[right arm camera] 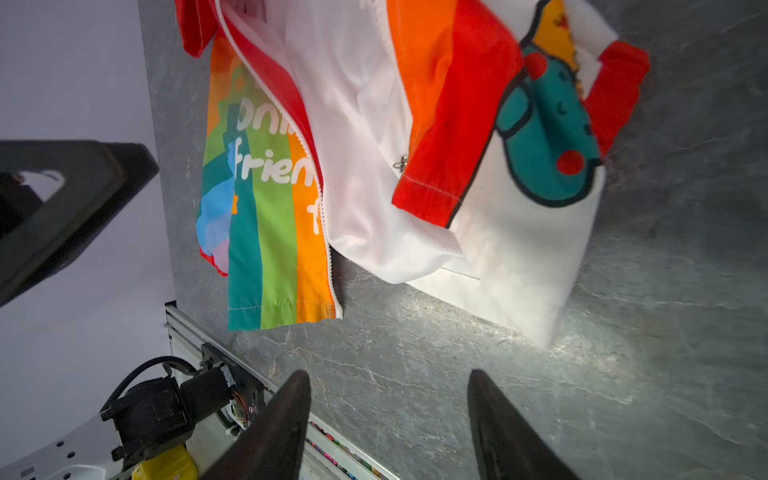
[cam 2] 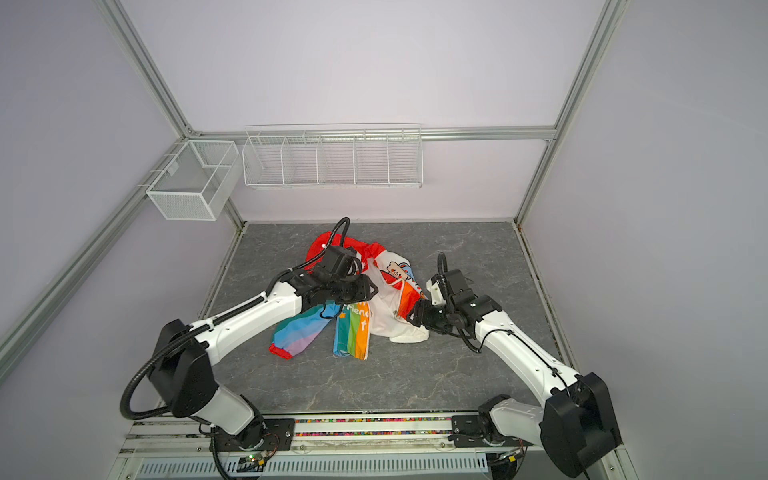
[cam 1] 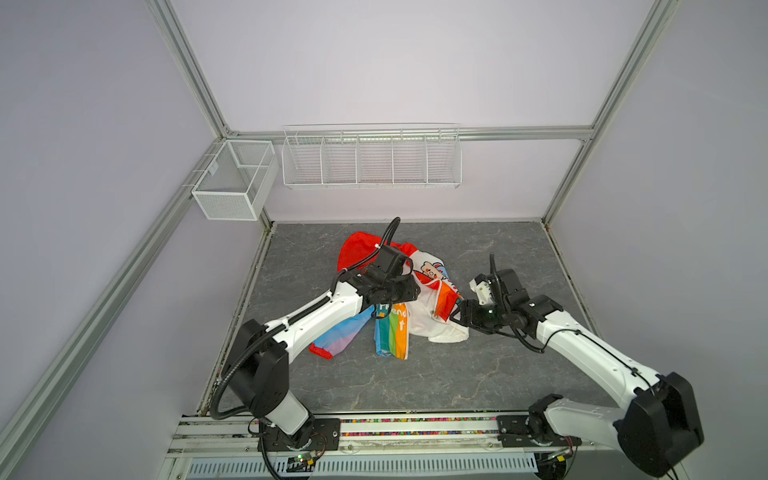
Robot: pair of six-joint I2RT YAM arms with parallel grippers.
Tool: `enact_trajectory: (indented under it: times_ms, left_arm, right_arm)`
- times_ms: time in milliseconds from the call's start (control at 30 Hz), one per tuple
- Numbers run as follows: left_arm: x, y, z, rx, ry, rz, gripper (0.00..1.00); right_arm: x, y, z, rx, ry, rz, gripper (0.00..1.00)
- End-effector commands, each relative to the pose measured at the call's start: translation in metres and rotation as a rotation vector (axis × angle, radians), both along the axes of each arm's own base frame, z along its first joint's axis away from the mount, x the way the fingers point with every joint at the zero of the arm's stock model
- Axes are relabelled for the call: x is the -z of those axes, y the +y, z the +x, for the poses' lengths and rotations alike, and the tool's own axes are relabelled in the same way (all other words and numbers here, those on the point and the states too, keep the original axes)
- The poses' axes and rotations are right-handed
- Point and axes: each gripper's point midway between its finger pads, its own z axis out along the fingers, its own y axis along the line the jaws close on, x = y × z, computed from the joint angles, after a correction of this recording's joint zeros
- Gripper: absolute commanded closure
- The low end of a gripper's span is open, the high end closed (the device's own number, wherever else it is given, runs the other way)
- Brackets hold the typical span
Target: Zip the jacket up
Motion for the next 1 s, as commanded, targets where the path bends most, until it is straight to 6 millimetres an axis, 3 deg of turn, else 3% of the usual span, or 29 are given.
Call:
enact_trajectory:
  times_ms: [0,200,400,667,967]
  left_arm:
    - [0.018,0.027,-0.034,-0.055,0.067,0.083,0.57]
    - [0.043,0.032,-0.077,-0.085,0.125,0.019,0.57]
    - [0.081,0.034,-0.083,-0.108,0.168,0.017,0.60]
    - [0.122,0.058,-0.084,-0.162,0.210,0.162,0.76]
    - [0.156,0.064,-0.087,-0.179,0.248,0.185,0.92]
  right_arm:
    - [0.002,0.033,0.001,-0.048,-0.011,0.030,0.41]
    - [0.027,0.082,-0.009,-0.121,0.028,0.064,0.47]
    - [0.060,0.107,-0.015,-0.153,0.095,0.093,0.52]
    - [0.087,0.121,-0.022,-0.170,0.147,0.091,0.56]
    - [0.100,0.123,-0.034,-0.187,0.167,0.082,0.61]
